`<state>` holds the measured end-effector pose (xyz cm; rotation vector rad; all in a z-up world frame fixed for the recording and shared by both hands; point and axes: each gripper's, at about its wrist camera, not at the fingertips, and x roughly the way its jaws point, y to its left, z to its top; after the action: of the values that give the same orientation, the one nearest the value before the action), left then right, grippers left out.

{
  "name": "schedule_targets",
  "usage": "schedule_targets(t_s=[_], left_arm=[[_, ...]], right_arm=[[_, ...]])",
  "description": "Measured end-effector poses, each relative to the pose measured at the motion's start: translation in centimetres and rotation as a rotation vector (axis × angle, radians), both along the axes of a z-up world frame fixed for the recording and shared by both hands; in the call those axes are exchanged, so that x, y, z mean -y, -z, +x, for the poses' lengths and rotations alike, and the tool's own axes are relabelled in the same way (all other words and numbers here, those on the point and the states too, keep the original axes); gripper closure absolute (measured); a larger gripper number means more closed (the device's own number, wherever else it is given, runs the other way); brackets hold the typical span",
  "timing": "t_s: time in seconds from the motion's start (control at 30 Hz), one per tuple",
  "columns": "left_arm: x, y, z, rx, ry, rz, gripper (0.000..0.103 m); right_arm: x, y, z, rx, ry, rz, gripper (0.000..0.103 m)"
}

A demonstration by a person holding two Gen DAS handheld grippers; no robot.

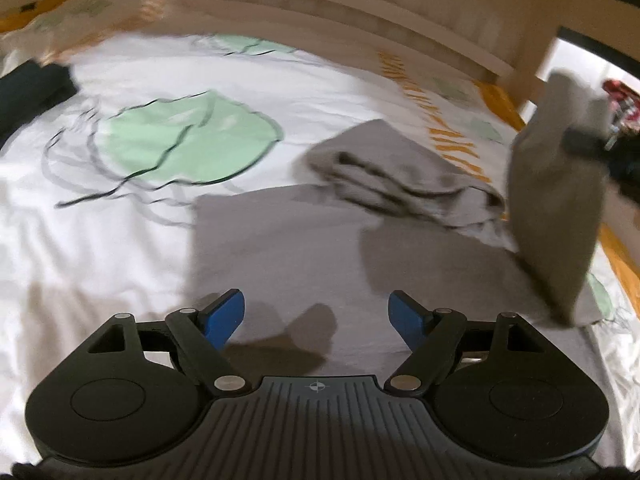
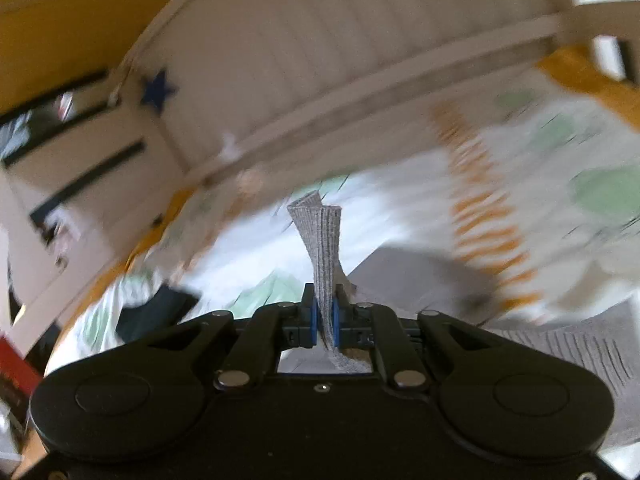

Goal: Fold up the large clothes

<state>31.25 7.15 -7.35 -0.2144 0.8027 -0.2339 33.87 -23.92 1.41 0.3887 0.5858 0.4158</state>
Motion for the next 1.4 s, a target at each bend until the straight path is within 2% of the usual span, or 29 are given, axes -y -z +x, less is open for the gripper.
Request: schedule_targets(t_s=[0.23,0.33,0.4,0.47,0.5,0.7,0.9,1.03,1.13,1.2,1.3,1.4], left_arm=[[-3.2,1.0,-0.3,-0.015,-0.024,-0.080,0.025],[-3.5,1.2,0.0,-0.018,-0.032,-0.108,0.025],[-3.6,1.2,0.0,-0.016,-0.037,-0.126,0.024],[-3.5,1.1,0.2,-0.014,-0.042,-0.146,0.024],[-3.4,1.1,0.3,-0.014,-0.044,-0.154,0.024],[-0.9,1.2,1.1,-0.038,-0.004,-0.184,0.024],[2.9,1.9,1.6,-0.056,0.070,-0.106,0.025],[4.1,2.2,1.8,-0.059,0.087,-0.145,0.027],[4.9,2.2,2.1,-0.077,0.096,-0.144,0.050],[5.3,2.0,2.1,-0.073,0.093,-0.113,0.094],[5.7,0.8,1.4,-0.014,0.113,-0.110,0.095],[6.2,-2.9,0.3,0.119,0.147,-0.107,0.095]], right_arm=[[-8.3,6.6,-0.7,-0.101,-0.108,-0.110,0.087],[-9.6,8.5,-1.5,-0.118,-0.144,-0.163,0.079],[-9.9,9.3,-1.8,-0.132,-0.174,-0.196,0.070],[-9.4,9.4,-2.9,-0.129,-0.202,-0.220,0.044],[-8.8,9.3,-3.5,-0.124,-0.212,-0.226,0.041],[-5.1,9.1,-5.8,-0.116,-0.194,-0.258,0.040],[-1.5,10.2,-8.0,-0.146,-0.125,-0.242,0.040],[-0.2,10.8,-8.9,-0.159,-0.094,-0.209,0.040],[0.4,11.0,-9.2,-0.160,-0.089,-0.192,0.040],[0.6,11.2,-9.3,-0.161,-0.084,-0.181,0.039],[0.5,11.2,-9.3,-0.156,-0.082,-0.172,0.040],[0.8,11.0,-9.4,-0.149,-0.079,-0.178,0.039]])
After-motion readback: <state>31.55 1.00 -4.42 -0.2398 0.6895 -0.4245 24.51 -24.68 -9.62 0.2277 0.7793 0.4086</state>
